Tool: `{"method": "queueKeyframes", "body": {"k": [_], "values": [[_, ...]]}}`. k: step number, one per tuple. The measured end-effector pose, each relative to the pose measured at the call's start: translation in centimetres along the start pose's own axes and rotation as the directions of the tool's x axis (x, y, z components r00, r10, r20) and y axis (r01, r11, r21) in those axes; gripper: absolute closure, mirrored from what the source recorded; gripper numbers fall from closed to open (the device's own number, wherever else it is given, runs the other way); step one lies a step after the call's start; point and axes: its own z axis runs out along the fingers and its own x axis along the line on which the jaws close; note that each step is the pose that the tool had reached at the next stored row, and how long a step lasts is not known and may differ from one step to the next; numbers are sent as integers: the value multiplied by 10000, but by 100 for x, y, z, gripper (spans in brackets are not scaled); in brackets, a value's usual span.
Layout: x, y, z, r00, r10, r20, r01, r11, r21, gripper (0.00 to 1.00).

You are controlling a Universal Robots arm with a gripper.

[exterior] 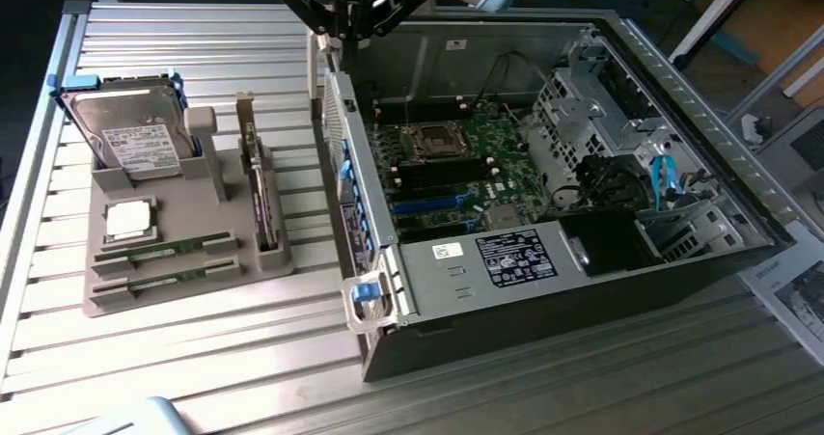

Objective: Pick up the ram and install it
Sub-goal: 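Reach for the ram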

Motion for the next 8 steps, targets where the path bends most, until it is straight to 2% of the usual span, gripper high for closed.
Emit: {"method": "queueKeyframes", "body": {"k": [8], "values": [[310, -23, -9, 10000, 1, 0, -1, 10000, 0, 90]]}}
